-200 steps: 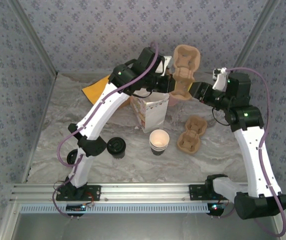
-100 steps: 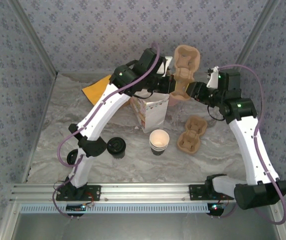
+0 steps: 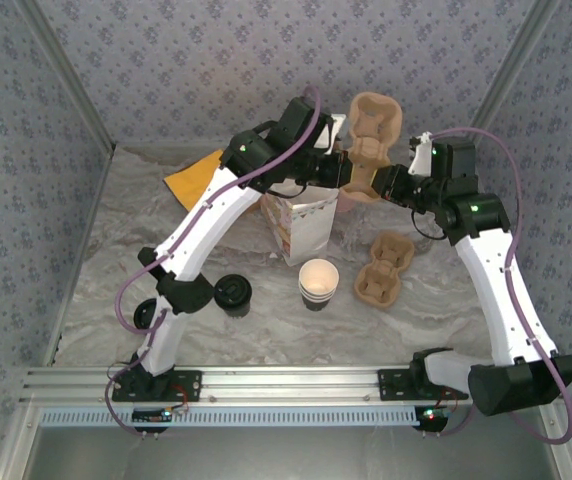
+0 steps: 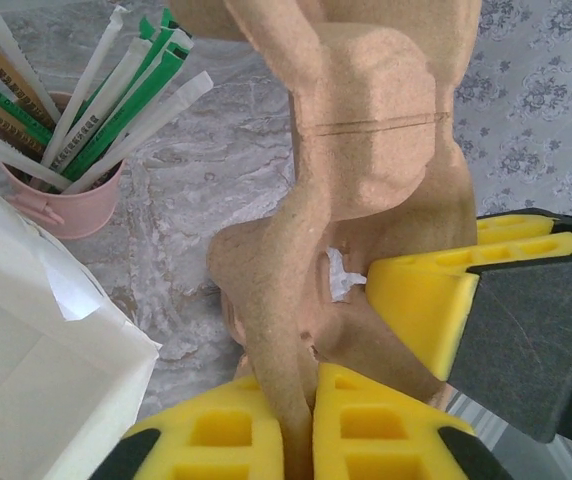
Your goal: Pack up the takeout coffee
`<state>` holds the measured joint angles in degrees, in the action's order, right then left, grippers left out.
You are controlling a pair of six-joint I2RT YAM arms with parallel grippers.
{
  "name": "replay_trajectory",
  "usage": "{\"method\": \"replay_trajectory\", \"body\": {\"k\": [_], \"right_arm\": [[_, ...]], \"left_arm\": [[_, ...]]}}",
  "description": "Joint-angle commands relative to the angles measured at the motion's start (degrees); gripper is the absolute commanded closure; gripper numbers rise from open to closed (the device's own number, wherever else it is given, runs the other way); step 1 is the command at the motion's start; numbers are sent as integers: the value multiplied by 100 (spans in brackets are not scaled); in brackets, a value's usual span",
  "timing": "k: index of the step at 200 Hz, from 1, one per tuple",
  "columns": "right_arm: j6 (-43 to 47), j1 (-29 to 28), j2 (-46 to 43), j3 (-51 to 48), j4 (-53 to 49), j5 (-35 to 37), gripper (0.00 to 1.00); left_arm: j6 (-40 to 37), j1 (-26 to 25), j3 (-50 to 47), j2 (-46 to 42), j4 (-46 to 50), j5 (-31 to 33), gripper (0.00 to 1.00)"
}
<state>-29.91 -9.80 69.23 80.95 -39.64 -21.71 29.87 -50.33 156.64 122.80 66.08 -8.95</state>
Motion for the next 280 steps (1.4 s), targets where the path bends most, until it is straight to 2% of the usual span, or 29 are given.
{"method": "replay_trajectory", "body": {"k": [1, 7, 21, 44, 82, 106, 112, 132, 159, 179, 197, 226, 280], "right_arm": [[42, -30, -110, 118, -27, 126, 89], [47, -30, -127, 114, -31, 132, 91], [56, -27, -164, 123, -31, 150, 91], [65, -26, -199, 191, -63, 168, 91], [73, -87, -201, 340, -123, 193, 92], [67, -153, -191, 434, -163, 234, 92], [66, -184, -180, 452, -168, 246, 92], [64, -265, -160, 507, -167, 282, 92], [64, -393, -90, 627, -195, 338, 91], [88, -526, -43, 756, -225, 443, 91], [213, -695, 72, 953, -338, 597, 90], [539, -1098, 417, 1454, -712, 1125, 90], [1051, -2040, 1470, 2618, -1659, 2388, 91]], "left_arm": [[-25, -67, 43, -34, -7, -63, 85], [-31, -65, 43, -52, -3, -23, 81], [-47, -65, 44, -141, 22, 79, 58], [-69, -14, 43, -403, 188, 370, 41], [1, 212, -192, -1031, 698, 1112, 36], [-7, 269, -944, -1672, 705, 1747, 35], [22, 290, -1143, -1825, 694, 1893, 31], [315, 459, -2032, -2290, 652, 2285, 30], [829, 915, -3200, -2687, 433, 2038, 30], [971, 1029, -3672, -2717, 68, 1605, 30], [986, 1042, -3727, -2512, -50, 1333, 29], [977, 1034, -3462, -2172, 150, 1300, 29], [862, 1195, -3659, -2432, -187, 1296, 32]]}}
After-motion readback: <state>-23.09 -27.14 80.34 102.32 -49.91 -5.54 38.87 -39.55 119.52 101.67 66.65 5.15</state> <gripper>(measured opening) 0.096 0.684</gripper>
